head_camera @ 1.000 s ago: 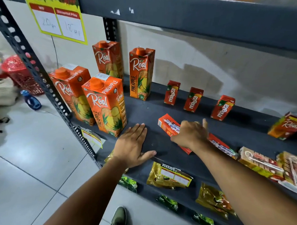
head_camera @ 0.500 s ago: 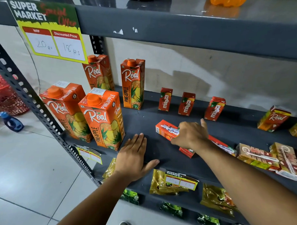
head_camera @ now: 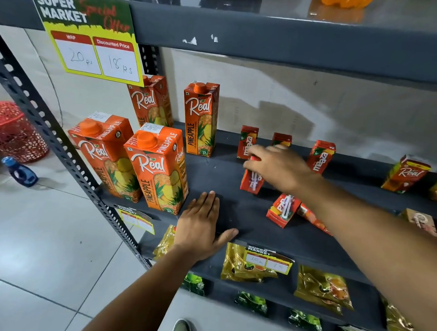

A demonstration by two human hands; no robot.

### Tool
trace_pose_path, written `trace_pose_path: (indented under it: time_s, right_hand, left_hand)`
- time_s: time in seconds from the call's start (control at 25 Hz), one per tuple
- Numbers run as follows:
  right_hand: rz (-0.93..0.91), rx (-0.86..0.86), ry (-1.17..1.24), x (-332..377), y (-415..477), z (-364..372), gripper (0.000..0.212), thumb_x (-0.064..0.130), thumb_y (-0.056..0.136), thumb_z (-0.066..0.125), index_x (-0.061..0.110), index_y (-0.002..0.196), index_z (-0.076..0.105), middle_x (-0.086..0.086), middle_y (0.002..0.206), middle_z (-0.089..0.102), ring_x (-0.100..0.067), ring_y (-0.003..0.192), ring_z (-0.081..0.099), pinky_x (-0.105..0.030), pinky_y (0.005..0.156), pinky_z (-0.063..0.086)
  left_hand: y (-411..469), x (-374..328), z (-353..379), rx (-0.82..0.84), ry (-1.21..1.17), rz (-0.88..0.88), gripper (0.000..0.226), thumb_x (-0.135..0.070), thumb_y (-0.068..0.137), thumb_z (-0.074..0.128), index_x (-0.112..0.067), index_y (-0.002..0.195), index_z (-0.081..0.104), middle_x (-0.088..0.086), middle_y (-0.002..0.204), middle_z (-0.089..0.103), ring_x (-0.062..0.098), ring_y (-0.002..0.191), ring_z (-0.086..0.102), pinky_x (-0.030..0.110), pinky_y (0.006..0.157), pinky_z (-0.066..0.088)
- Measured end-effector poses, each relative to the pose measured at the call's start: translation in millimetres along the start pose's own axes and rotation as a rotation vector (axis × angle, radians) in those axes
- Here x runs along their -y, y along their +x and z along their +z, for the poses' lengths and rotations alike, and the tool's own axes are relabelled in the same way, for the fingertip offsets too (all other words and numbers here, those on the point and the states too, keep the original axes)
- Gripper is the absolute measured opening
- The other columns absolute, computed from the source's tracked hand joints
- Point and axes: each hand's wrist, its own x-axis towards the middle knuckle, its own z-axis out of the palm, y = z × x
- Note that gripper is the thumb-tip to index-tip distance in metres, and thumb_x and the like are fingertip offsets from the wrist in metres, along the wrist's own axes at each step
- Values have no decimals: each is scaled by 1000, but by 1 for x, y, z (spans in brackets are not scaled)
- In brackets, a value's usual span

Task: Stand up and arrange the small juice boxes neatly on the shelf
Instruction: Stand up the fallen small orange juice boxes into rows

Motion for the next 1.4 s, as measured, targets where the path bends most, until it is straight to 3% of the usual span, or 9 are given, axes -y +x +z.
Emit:
trace_pose_path:
  time_s: [0.12, 0.36, 0.48, 0.56, 0.6, 0.72, 0.96, 1.2, 1.4]
  right_hand:
    - [-170, 79, -256, 6, 11, -2, 58, 23, 73, 79, 23, 124, 52, -12, 138, 44, -32, 108, 55, -44, 78, 51]
    - [-200, 63, -242, 8, 8, 5, 61, 25, 73, 80, 24, 125, 49, -9, 131, 51, -27, 100, 58, -38, 62, 56]
    - [-175, 121, -60, 1, 13, 3, 42, 39, 93, 46, 33, 134, 38, -8, 136, 48, -29, 112, 52, -44, 80, 50]
    - [-185, 158, 26, -1, 18, 2, 57, 48, 86, 21, 36, 140, 34, -1, 144, 42, -28, 123, 46, -46, 92, 45]
    - [-153, 217, 32, 1, 18, -4, 57, 43, 85, 30, 36, 141, 32, 1, 147, 38, -27, 127, 43, -46, 94, 45]
    - [-88, 286, 100, -4, 23, -8, 77, -3, 77, 63, 33, 140, 38, 3, 148, 39, -26, 130, 43, -44, 94, 48]
    - [-91, 335, 65, -3, 34, -11, 74, 9, 76, 74, 28, 139, 42, -3, 141, 49, -24, 126, 47, -45, 98, 46]
    - [-98, 299, 147, -2, 31, -13, 81, 2, 77, 69, 36, 142, 34, 5, 151, 35, -22, 137, 33, -46, 104, 40]
    - [-112, 295, 140, 0, 26, -20, 73, 1, 76, 70, 29, 138, 44, 1, 145, 46, -20, 134, 39, -45, 105, 41]
  left_hand:
    - [0, 0, 0, 14, 18, -8, 99, -79, 84, 12, -5, 145, 33, 13, 155, 29, 27, 143, 24, 40, 116, 19]
    - [0, 0, 1, 27, 26, -15, 100, -80, 83, 7, -6, 147, 29, 12, 156, 25, 26, 144, 20, 40, 117, 17]
    - [0, -1, 0, 28, 26, -19, 101, -80, 82, 6, -6, 147, 29, 12, 157, 25, 26, 145, 19, 40, 117, 18]
    - [0, -1, 0, 29, 26, -22, 101, -80, 82, 5, -6, 146, 30, 12, 157, 25, 25, 145, 19, 40, 117, 17]
    - [0, -2, 0, 29, 24, -22, 101, -80, 82, 6, -6, 146, 30, 12, 156, 25, 25, 145, 19, 40, 117, 17]
    - [0, -3, -2, 28, 14, -15, 100, -79, 83, 7, -5, 146, 30, 13, 156, 25, 27, 144, 20, 41, 117, 19]
    - [4, -6, -1, 32, 47, 9, 101, -77, 83, -1, -1, 148, 21, 16, 158, 15, 28, 146, 8, 41, 118, 2]
    - [-1, -5, -5, -22, -41, 22, 72, -53, 96, 20, 0, 138, 43, 19, 148, 39, 31, 138, 35, 43, 113, 26]
    - [-1, -7, -5, -41, -65, 10, 60, -39, 95, 28, 1, 134, 49, 20, 144, 45, 32, 134, 41, 44, 111, 31]
